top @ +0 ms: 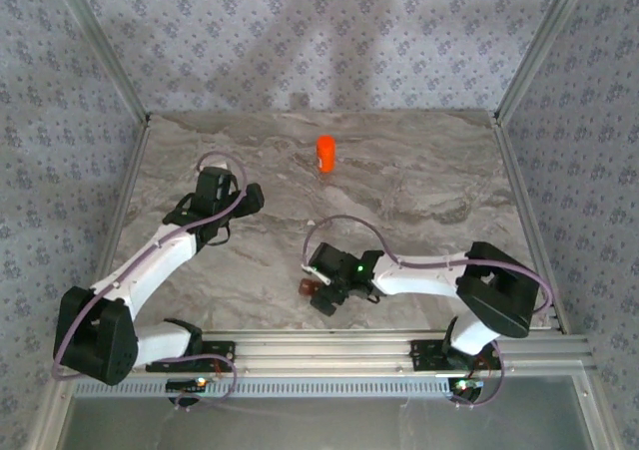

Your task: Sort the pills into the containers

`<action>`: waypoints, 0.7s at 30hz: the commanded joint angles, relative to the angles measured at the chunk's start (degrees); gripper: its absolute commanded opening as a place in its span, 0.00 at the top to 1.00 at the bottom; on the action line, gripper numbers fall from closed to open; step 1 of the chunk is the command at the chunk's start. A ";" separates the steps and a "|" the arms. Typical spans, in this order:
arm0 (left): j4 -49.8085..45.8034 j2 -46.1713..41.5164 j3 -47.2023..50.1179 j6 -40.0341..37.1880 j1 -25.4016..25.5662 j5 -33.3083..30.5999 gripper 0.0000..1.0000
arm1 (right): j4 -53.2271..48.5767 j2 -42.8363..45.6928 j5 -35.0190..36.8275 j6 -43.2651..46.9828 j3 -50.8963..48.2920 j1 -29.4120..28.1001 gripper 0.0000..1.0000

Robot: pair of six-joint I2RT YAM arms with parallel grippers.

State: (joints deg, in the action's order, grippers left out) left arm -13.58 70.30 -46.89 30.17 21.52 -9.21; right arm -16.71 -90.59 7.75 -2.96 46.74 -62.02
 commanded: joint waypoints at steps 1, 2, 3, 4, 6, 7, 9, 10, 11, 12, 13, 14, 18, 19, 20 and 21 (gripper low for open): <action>-0.92 -1.96 0.44 1.09 0.39 0.60 0.02 | 1.56 -2.80 3.14 -0.32 3.30 2.51 0.01; -0.92 -2.09 0.55 1.18 0.38 0.62 0.02 | 1.43 -3.88 3.41 -0.43 4.34 3.42 0.01; -0.83 -2.22 0.58 1.28 0.45 0.60 0.02 | 1.34 -4.81 3.83 -0.54 5.26 4.17 0.02; -0.82 -2.24 0.67 1.27 0.45 0.59 0.02 | 1.37 -5.35 4.14 -0.51 5.97 4.74 0.02; -1.00 -2.32 0.81 1.47 0.45 0.68 0.02 | 0.56 -6.49 5.10 -0.58 7.64 6.33 0.02; -0.98 -2.45 0.89 1.62 0.54 0.74 0.02 | 0.01 -6.77 5.26 -0.80 8.43 7.29 0.02; -0.92 -2.59 0.95 1.73 0.63 0.86 0.02 | -0.69 -6.56 5.28 -1.69 9.27 9.14 0.02; -0.92 -2.56 0.97 1.81 0.72 0.86 0.02 | -1.01 -6.14 4.73 -2.53 9.50 10.16 0.02; -0.83 -2.54 1.01 1.81 0.80 0.89 0.02 | -0.96 -5.54 3.67 -3.23 9.48 10.99 0.02; -0.75 -2.51 0.98 1.90 0.88 0.95 0.02 | -0.46 -4.70 2.83 -4.04 9.05 11.74 0.02; -0.74 -2.56 0.97 1.88 0.97 1.04 0.02 | 0.38 -3.52 1.68 -4.41 8.33 12.15 0.02; -0.66 -2.58 1.01 1.97 0.98 1.01 0.02 | 1.66 -2.26 0.36 -4.42 7.40 12.27 0.01; -0.26 -2.46 1.15 2.41 1.29 1.53 0.02 | 5.30 2.49 -6.23 -6.00 2.62 12.17 0.01; -0.27 -2.46 1.17 2.44 1.38 1.77 0.02 | 5.39 3.30 -6.77 -6.79 1.67 12.18 0.01; -0.21 -2.52 1.15 2.61 1.42 1.91 0.02 | 5.35 3.78 -7.03 -7.39 0.85 12.15 0.01; -0.21 -2.54 1.15 2.70 1.50 2.04 0.02 | 5.21 4.25 -7.08 -8.62 0.09 12.16 0.02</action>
State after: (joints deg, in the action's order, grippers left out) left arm -13.56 68.99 -46.35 31.83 22.44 -8.19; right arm -12.25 -88.03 4.03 -8.16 49.04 -49.74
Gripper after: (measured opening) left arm 0.980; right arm 0.984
